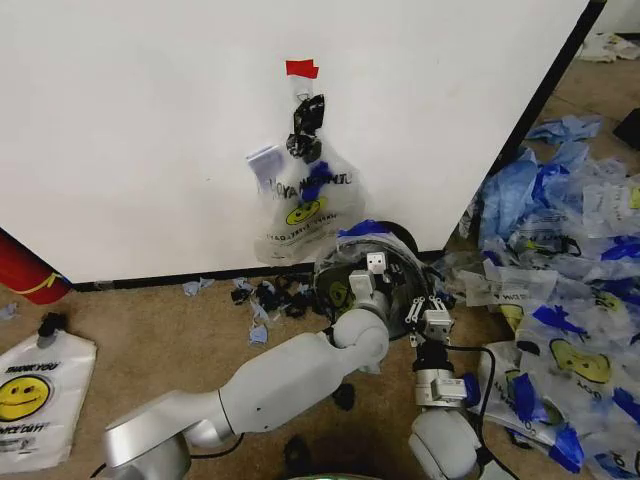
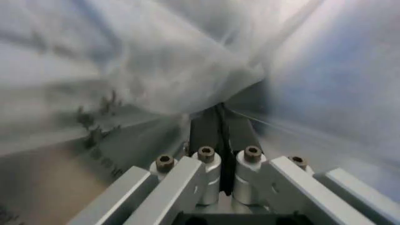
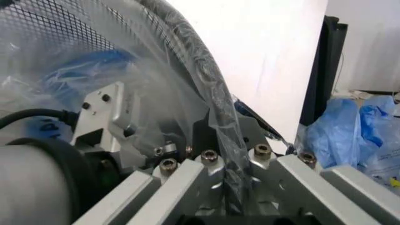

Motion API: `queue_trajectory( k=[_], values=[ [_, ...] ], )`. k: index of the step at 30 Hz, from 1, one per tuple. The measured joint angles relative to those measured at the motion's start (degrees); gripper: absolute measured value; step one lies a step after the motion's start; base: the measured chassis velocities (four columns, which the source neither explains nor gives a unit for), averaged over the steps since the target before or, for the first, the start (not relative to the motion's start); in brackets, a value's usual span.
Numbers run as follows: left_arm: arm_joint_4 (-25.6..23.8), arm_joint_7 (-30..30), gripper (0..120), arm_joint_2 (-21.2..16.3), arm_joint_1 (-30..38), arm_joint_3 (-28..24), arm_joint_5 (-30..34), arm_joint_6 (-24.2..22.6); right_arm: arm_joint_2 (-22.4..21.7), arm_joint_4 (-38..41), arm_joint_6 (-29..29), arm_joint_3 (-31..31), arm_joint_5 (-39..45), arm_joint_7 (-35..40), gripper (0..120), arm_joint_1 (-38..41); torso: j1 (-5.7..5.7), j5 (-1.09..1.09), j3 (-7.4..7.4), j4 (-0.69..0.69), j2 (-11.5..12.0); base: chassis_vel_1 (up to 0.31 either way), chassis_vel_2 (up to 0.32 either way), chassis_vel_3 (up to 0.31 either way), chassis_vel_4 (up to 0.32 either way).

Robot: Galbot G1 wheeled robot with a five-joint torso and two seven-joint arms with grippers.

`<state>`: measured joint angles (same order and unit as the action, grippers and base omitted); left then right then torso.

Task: Pick up the garbage bag from the wall and place it over the trash bin.

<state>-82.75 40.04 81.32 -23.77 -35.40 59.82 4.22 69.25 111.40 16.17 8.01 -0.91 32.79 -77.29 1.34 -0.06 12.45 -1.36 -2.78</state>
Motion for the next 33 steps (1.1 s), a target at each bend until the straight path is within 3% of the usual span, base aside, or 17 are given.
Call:
queue_trajectory(
  k=[22,33],
  values=[
    [4.29,4.36,0,1.67,2.44,-0.82,-1.75,-1.23,0.23,0.76,0.42,-0.92,-0.09,-0.59,0,-0.54,0.00,0.00,0.00,0.00,0.00,0.000,0.000,0.000,0.000],
    [2.91,5.81,0,1.14,1.69,-0.84,-1.50,-1.50,0.30,0.80,0.51,-1.05,0.05,-0.71,0,-0.69,0.00,0.00,0.00,0.00,0.00,0.000,0.000,0.000,0.000]
  ],
)
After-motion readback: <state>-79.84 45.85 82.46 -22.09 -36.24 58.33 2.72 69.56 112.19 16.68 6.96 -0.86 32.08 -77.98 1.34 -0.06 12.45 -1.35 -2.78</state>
